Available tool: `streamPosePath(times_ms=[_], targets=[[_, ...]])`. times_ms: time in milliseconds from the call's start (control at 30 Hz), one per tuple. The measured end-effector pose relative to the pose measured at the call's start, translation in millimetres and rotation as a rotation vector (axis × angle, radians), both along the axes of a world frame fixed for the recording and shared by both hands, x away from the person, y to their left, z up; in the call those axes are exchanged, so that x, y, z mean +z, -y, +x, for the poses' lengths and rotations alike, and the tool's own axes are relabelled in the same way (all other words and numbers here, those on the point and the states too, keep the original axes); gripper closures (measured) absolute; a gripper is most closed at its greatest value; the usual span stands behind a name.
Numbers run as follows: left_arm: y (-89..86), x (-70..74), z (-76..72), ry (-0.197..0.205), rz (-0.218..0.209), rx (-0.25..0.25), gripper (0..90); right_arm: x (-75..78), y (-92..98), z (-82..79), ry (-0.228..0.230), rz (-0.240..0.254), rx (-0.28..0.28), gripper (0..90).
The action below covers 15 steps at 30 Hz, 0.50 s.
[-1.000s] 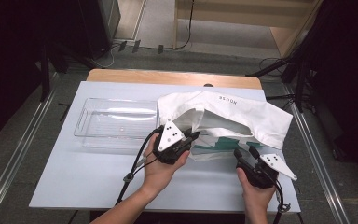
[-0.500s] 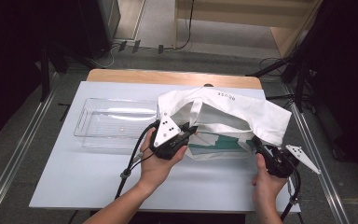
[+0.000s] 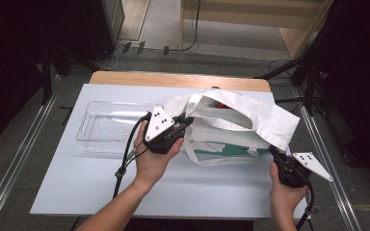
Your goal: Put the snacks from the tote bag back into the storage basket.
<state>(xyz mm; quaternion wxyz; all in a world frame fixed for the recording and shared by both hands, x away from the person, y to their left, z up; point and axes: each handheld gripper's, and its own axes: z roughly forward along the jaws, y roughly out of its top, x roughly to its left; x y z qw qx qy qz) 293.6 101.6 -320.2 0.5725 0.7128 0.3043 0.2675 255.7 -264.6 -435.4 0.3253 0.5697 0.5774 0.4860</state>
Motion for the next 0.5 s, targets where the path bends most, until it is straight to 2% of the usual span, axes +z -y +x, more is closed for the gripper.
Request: streamPosePath(times_ms=[67, 100, 167, 267, 333, 367, 433, 500], targets=[[-1.7, 4.3, 1.7, 0.010, 0.003, 0.006, 84.7, -0.4, 1.9, -0.8, -0.006, -0.016, 0.010, 89.5], [-3.6, 7.8, 3.9, 0.013, 0.005, 0.010, 84.8, -1.9, 7.7, -3.8, -0.034, -0.025, 0.020, 89.5], [-5.7, 10.4, 11.2, -0.010, -0.014, 0.006, 84.8, -3.2, 12.6, -5.9, -0.048, -0.029, 0.019, 89.6], [-4.8, 8.4, 15.0, -0.023, -0.011, 0.007, 84.6, -3.8, 15.2, -7.6, -0.060, -0.051, 0.018, 89.5], [-4.8, 6.1, 18.4, -0.036, -0.025, 0.017, 81.3, -3.0, 15.1, -8.9, -0.049, -0.034, 0.023, 87.4], [-5.6, 6.4, 18.8, -0.034, -0.028, 0.027, 75.0, -2.3, 15.2, -10.5, -0.024, -0.016, 0.026, 82.6], [-6.1, 7.6, 18.5, -0.020, -0.005, 0.068, 62.7, 1.2, 16.7, -14.0, 0.020, -0.006, -0.008, 68.7], [-7.1, 7.2, 19.5, -0.020, 0.003, 0.087, 54.1, 7.2, 20.0, -16.4, 0.053, 0.014, -0.039, 55.5]])
